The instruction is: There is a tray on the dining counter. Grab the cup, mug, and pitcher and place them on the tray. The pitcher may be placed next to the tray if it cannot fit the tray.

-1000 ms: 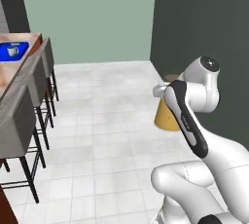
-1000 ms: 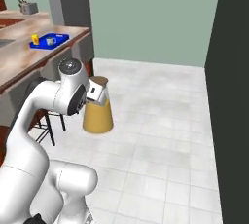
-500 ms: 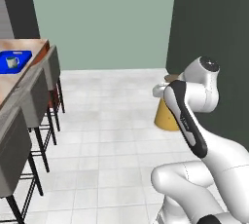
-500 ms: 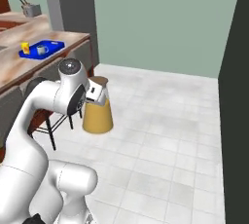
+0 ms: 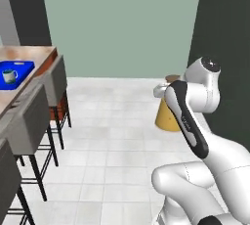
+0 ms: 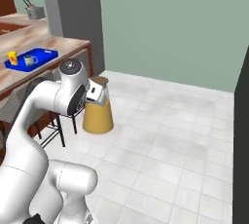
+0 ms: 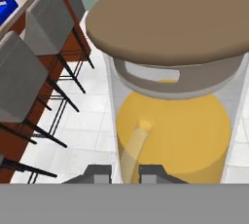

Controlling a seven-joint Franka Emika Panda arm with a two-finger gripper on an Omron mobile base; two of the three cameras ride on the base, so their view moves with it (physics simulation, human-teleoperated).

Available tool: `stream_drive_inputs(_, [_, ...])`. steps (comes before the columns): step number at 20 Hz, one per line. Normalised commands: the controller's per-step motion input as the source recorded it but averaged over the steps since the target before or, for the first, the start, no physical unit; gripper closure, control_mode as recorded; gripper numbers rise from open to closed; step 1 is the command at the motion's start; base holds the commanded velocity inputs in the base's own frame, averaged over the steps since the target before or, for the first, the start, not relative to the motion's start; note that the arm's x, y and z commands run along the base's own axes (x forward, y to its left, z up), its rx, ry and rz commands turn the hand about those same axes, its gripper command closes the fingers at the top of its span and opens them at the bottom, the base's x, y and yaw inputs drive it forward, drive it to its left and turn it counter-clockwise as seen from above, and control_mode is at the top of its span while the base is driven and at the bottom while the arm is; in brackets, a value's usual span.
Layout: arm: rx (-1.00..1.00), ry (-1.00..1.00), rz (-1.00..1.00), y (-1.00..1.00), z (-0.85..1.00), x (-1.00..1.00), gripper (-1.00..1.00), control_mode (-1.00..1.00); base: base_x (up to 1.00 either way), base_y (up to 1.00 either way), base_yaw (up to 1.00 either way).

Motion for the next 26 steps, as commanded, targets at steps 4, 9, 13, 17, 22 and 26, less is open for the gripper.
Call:
stream_drive_inputs(4, [0.0,0.0,0.0,0.0,0.0,0.0,1.0,1.0,1.0,-0.46,0.22])
stream_drive_inputs(9, [0.0,0.0,0.0,0.0,0.0,0.0,1.0,1.0,1.0,-0.47,0.23])
stream_drive_inputs(13, [0.0,0.0,0.0,0.0,0.0,0.0,1.0,1.0,1.0,-0.42,0.22])
stream_drive_inputs(17, [0.0,0.0,0.0,0.0,0.0,0.0,1.0,1.0,1.0,-0.39,0.23])
stream_drive_inputs(22, [0.0,0.0,0.0,0.0,0.0,0.0,1.0,1.0,1.0,-0.32,0.24])
stream_drive_inputs(26, [0.0,0.0,0.0,0.0,0.0,0.0,1.0,1.0,1.0,-0.23,0.28])
